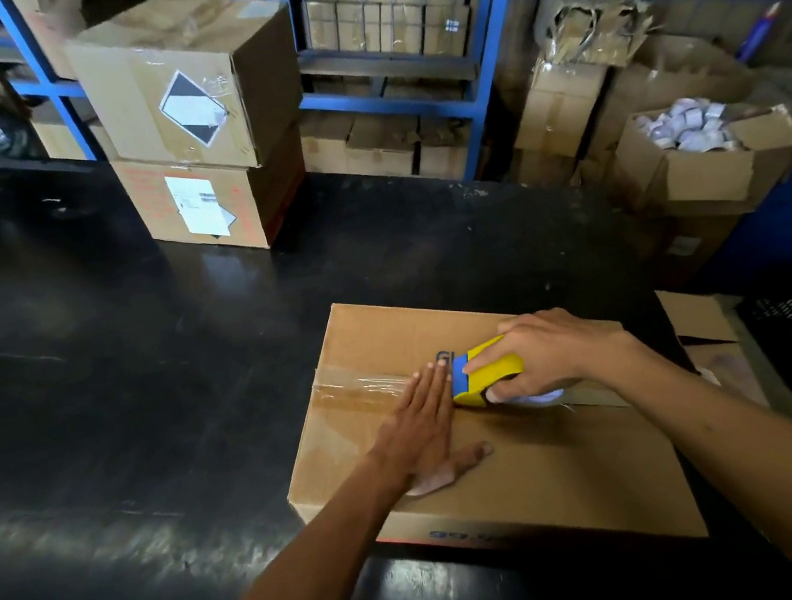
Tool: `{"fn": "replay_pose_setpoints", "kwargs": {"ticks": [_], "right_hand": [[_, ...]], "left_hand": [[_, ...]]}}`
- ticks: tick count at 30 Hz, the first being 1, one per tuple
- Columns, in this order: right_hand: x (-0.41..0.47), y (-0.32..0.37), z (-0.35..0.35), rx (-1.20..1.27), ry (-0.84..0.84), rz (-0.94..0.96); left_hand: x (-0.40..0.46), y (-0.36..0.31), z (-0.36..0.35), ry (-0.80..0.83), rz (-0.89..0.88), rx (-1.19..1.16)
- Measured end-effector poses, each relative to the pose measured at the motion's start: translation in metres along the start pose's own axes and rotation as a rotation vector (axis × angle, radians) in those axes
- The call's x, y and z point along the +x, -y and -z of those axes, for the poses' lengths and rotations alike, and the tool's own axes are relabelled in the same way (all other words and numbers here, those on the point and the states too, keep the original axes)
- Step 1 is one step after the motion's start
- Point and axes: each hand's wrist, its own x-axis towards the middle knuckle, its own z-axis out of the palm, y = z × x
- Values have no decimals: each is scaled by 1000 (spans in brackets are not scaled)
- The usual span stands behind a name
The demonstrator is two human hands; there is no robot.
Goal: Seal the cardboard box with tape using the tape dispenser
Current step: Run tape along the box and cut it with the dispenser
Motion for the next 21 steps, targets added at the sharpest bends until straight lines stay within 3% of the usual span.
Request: {"fn": "replay_pose_setpoints", "kwargs": {"ticks": [12, 21], "right_hand": [[-10, -10, -3, 63, -60, 26], [-68, -90, -29, 18, 31, 31]], "left_hand": [[-2, 3, 8, 38, 2, -14], [-4, 4, 14, 99, 0, -26]]}}
